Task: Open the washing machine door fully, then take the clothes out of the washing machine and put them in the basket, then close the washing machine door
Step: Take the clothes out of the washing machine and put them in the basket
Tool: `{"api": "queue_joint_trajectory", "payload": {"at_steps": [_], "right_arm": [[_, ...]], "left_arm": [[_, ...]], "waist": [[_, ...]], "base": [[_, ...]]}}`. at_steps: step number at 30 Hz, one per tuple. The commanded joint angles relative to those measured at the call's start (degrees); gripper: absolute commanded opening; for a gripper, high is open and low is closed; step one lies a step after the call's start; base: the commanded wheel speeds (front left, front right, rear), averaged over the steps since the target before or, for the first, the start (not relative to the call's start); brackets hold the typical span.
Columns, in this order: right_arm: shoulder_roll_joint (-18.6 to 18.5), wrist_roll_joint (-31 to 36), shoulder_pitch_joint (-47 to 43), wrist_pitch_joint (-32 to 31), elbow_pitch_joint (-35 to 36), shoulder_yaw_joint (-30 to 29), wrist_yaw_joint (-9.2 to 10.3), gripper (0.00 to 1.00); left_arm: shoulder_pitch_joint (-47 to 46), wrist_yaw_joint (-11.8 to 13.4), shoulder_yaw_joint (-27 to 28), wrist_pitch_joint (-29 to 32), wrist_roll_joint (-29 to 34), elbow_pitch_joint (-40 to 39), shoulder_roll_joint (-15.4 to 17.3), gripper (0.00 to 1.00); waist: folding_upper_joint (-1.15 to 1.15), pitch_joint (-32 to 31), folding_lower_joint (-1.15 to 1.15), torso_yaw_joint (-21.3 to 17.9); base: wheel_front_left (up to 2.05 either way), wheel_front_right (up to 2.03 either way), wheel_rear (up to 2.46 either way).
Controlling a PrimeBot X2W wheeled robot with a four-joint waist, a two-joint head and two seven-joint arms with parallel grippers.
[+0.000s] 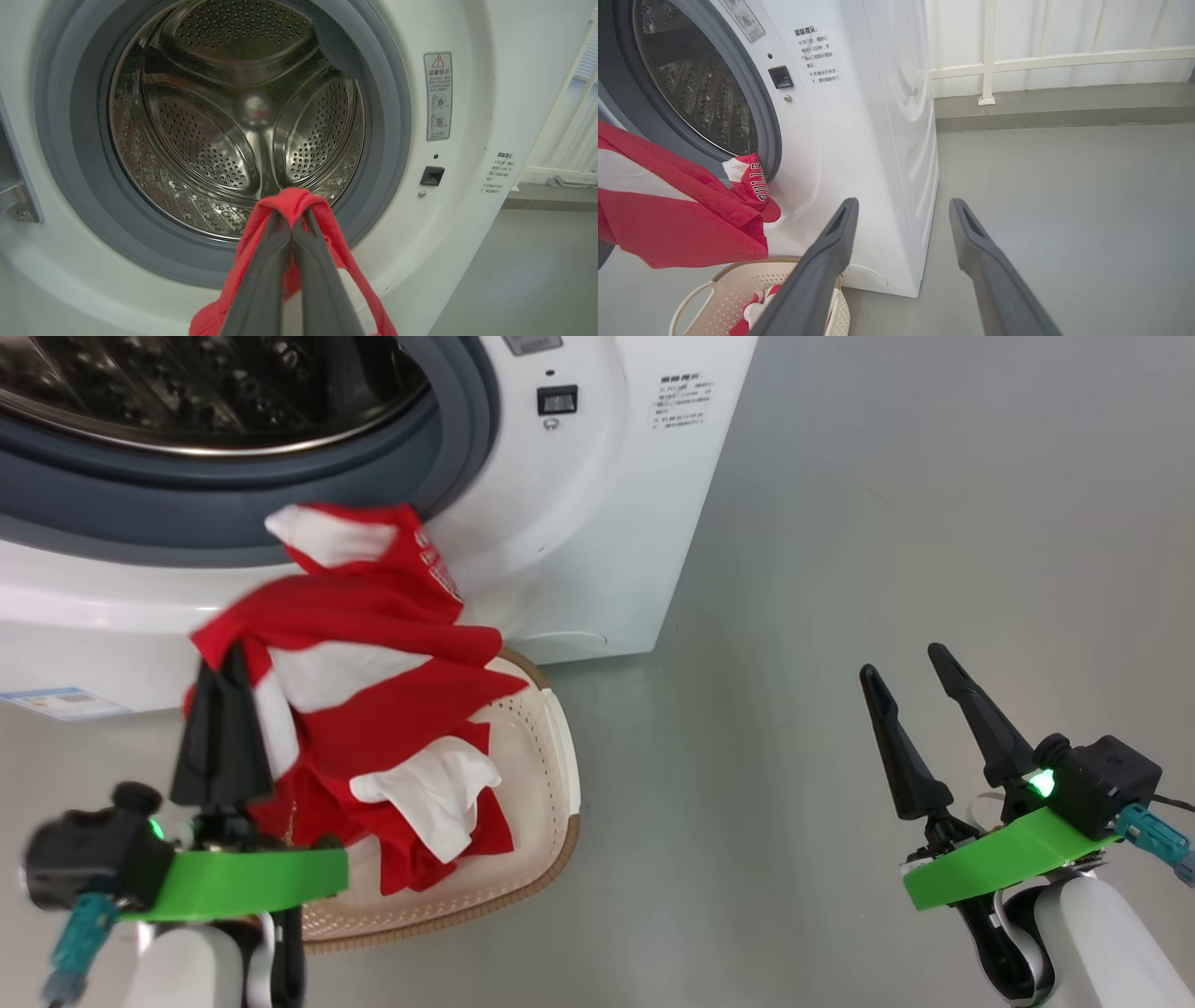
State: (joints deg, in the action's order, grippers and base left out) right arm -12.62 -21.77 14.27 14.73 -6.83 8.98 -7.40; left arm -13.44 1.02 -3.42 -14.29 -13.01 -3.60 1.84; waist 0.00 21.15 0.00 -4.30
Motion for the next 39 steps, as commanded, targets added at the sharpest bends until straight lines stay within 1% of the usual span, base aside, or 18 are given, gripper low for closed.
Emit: {"api": "queue_joint_trajectory", "payload": {"at_steps": [1,6,7,10,16,23,35,39], "right_arm": [[-0.3,-0.4,0.4,0.3,1.5,1.4,-0.09,1.0],[-0.3,-0.4,1.3,0.3,1.7,1.4,-0.09,1.0],[-0.3,-0.4,1.3,0.3,1.7,1.4,-0.09,1.0],[-0.1,-0.4,1.8,0.3,1.9,1.4,-0.09,1.0],[0.2,-0.4,3.1,0.3,2.1,1.7,-0.09,1.0],[1.2,-0.5,4.7,0.3,2.6,1.8,-0.09,1.0],[3.0,-0.6,6.7,0.3,2.9,3.0,-0.09,1.0],[3.4,-0.7,7.6,0.3,3.1,3.4,-0.09,1.0]], "left_arm": [[-0.4,0.3,1.6,-0.4,-0.5,1.3,1.1,0.0],[-2.8,-0.8,1.8,-0.7,-1.5,13.0,1.1,0.0],[-2.8,-0.8,1.8,-0.7,-1.5,13.0,1.1,0.0],[-5.6,-1.9,2.1,-0.7,-1.4,19.9,1.1,0.0],[-11.2,-4.1,3.0,-0.7,0.9,32.7,1.9,0.0],[-16.4,-5.9,3.0,-0.7,3.6,44.3,3.4,0.0],[-25.1,-7.0,0.7,-0.7,6.6,64.7,6.3,0.0],[-28.5,-7.0,0.6,-0.7,6.7,69.2,7.2,0.0]], "waist": [[0.0,0.9,0.0,-0.3],[0.0,2.5,0.0,-0.9],[0.0,2.5,0.0,-0.9],[0.0,3.7,0.0,-1.3],[0.0,6.0,0.0,-2.6],[0.0,9.1,0.0,-4.9],[0.0,14.5,0.0,-9.2],[0.0,16.6,0.0,-10.2]], "base": [[0.0,0.0,0.0],[0.0,0.0,0.0],[0.0,0.0,0.0],[0.0,0.0,0.0],[0.0,0.0,0.0],[0.0,0.0,0.0],[0.0,0.0,0.0],[0.0,0.0,0.0]]}}
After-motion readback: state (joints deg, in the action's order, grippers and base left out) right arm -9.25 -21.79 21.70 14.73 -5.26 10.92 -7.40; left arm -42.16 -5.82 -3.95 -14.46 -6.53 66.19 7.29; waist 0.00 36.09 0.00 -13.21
